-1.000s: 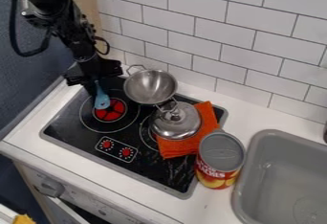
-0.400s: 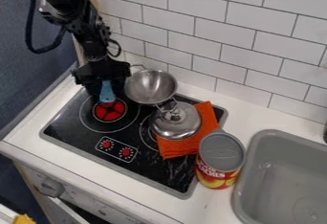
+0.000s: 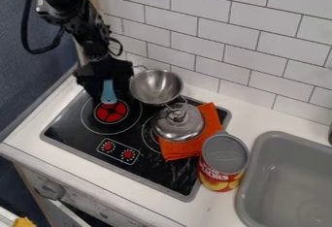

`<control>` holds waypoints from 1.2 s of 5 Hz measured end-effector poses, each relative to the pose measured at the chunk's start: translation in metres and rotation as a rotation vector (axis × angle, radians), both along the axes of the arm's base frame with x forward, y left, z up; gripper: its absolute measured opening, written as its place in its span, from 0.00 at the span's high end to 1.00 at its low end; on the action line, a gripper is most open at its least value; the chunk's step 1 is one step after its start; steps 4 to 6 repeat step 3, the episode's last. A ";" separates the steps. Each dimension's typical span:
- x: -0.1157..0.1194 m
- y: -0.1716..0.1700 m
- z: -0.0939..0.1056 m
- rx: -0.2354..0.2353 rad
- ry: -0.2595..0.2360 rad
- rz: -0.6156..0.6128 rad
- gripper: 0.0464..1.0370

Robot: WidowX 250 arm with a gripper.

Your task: Move blue brush to the upper left corner of stove

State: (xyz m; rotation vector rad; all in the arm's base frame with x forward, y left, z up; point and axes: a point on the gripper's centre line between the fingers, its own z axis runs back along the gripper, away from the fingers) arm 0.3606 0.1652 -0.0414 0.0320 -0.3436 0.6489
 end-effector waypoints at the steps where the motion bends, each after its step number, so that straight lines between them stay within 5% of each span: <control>1: 0.003 -0.003 0.021 0.005 -0.037 0.005 0.04; 2: 0.001 -0.006 0.046 0.006 -0.076 0.011 0.04; 6: -0.004 -0.011 0.052 -0.016 -0.091 0.022 0.04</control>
